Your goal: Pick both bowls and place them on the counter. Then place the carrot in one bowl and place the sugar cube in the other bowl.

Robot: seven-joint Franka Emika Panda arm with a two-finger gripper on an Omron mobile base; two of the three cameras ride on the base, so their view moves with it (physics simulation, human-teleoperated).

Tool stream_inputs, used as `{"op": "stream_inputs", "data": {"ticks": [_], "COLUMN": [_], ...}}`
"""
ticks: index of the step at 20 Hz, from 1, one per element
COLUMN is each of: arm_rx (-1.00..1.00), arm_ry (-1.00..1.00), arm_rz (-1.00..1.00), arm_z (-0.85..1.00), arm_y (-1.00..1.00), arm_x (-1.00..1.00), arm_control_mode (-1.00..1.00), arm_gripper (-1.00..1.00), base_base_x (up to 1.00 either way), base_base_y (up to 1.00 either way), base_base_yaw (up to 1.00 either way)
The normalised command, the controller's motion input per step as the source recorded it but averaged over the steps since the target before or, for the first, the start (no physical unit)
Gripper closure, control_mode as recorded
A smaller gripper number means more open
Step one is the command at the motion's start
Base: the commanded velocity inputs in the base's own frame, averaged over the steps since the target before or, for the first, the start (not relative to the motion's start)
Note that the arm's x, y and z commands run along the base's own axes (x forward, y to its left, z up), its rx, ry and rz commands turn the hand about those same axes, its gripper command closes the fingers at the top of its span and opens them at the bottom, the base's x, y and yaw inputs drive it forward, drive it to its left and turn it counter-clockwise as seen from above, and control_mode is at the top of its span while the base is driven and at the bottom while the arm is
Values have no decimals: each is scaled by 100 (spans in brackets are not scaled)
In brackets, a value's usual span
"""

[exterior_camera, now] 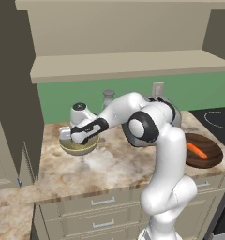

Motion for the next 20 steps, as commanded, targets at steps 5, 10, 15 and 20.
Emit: {"op": "stream_inputs", "data": {"ticks": [5,10,15,20], "arm_rx": [0,0,1,1], "arm_ry": [0,0,0,0], "arm_rz": [-3,-3,-5,-3], "arm_z": [4,17,21,20], "arm_y": [0,-1,-10,-14], "arm_x": [-16,-18,-27,-32], "arm_control_mode": [-100,-100,-100,-100], "arm_gripper": [-100,-100,-100,-100], "base_base_x": [0,0,0,0], "base_base_y": [0,0,0,0], "base_base_yaw": [0,0,0,0]}}
